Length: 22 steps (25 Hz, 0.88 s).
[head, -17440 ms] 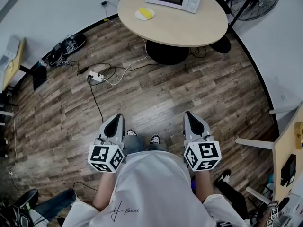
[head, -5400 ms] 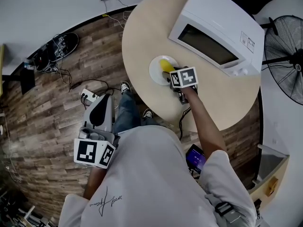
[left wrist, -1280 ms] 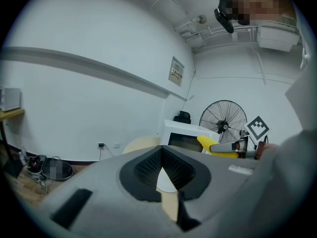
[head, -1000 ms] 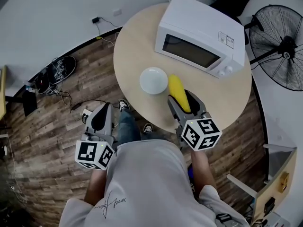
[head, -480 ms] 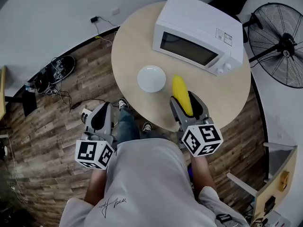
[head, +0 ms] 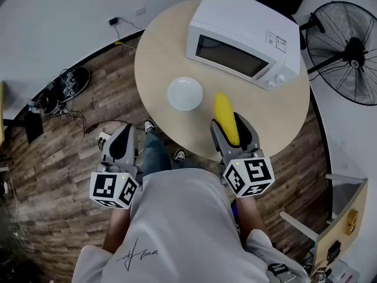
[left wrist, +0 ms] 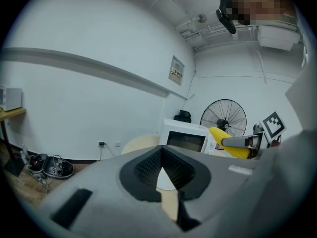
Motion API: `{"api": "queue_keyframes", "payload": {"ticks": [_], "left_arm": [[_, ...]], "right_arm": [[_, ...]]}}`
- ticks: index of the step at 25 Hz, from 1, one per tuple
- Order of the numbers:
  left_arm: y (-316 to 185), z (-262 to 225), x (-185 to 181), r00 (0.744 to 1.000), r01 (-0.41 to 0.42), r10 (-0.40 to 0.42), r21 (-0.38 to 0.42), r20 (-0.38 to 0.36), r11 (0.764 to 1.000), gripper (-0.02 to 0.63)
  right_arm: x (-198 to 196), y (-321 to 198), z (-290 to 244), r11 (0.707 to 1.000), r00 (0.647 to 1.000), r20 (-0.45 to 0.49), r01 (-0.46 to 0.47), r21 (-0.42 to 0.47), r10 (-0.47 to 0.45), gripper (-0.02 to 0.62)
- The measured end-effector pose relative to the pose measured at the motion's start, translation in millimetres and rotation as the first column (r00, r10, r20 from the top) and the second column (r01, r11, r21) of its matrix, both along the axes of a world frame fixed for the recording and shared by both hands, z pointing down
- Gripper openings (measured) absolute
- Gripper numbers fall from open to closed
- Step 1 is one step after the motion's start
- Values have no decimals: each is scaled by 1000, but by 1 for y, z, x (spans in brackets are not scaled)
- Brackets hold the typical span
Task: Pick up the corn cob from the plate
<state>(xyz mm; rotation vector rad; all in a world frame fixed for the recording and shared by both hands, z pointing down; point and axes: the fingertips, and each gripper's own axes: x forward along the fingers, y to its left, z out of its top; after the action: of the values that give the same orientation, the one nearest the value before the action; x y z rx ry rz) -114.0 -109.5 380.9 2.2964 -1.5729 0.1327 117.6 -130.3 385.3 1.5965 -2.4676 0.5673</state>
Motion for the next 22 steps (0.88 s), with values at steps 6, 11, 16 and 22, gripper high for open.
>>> {"api": "queue_keyframes", "payload": {"ticks": [6,11,16,22], "left_arm": [[-2,-2,1,1000,-5,5,14,-6,1000,-9],[-3,-3,2,1000,-10,10,12,-6,1000,-9],[-3,-3,5,1000,-5,5,8,-14,1000,-9],[-5,-5,8,1000,-7,7,8,-7,1000,-9]], "right_arm": [[3,-1,-7,1000,999,27,17,-22,-16,268],[2,-4,-17,999,998,45,48,-3,-47,268],[8,-6,-21,998,996,74,57,-6,-56,268],[10,-10,-19,997,992,96,80,-10,-79,268]]}}
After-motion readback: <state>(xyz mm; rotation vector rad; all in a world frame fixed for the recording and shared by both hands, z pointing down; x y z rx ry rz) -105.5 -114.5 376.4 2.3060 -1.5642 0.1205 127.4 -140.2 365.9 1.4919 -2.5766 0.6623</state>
